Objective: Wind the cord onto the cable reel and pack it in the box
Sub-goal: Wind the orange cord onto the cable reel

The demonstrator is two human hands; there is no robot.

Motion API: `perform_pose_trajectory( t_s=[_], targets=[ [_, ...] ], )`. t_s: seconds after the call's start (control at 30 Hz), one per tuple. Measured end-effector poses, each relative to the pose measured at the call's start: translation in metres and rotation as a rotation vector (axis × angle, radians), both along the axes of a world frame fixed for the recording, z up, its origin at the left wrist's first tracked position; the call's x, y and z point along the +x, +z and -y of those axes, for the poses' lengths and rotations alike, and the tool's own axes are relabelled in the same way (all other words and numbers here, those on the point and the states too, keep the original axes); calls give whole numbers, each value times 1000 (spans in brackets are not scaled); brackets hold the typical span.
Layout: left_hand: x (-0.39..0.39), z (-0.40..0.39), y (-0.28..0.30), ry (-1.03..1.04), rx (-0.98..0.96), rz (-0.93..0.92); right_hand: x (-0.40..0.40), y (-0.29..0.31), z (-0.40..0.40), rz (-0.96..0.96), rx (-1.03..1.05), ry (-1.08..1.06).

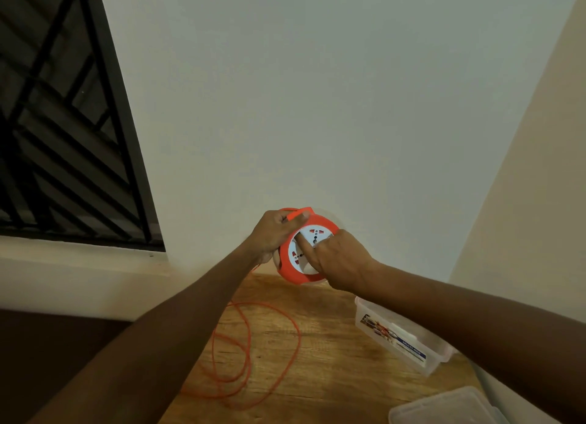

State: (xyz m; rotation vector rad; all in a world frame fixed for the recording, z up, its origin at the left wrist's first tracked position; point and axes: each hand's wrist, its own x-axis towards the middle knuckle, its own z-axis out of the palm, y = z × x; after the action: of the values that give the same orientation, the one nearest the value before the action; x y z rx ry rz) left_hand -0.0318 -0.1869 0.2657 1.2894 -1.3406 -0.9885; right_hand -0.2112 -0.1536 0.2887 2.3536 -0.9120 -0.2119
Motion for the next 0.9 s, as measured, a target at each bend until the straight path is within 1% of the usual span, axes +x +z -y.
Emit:
perform_pose_trajectory(
  t_s=[0.07, 0.13, 0.27, 0.3, 0.4, 0.5, 0.53, 0.63, 0.9],
  targets=[
    [1, 0, -2, -2, 5, -10, -2, -1, 1, 53, 48, -26],
    [1, 1, -6, -6, 12, -13, -4, -3, 1, 61, 82, -29],
    [1, 0, -11, -2, 32, -56, -7, -3, 7, 77, 80, -20],
    [1, 0, -11, 9, 37, -69, -8, -3, 8, 55, 52, 4],
    [5, 0, -11, 6, 45, -69, -12, -1, 9, -89, -76, 170],
    [6, -1, -12, -28, 56, -64, -16, 0, 10, -204, -66, 340],
    [5, -1, -12, -37, 59, -64, -16, 0, 11, -239, -61, 367],
    [2, -1, -12, -58, 55, -45, -15, 1, 6, -276, -54, 329],
    [1, -1, -4, -88, 58, -66, -9, 6, 3, -358, -139, 212]
  ],
)
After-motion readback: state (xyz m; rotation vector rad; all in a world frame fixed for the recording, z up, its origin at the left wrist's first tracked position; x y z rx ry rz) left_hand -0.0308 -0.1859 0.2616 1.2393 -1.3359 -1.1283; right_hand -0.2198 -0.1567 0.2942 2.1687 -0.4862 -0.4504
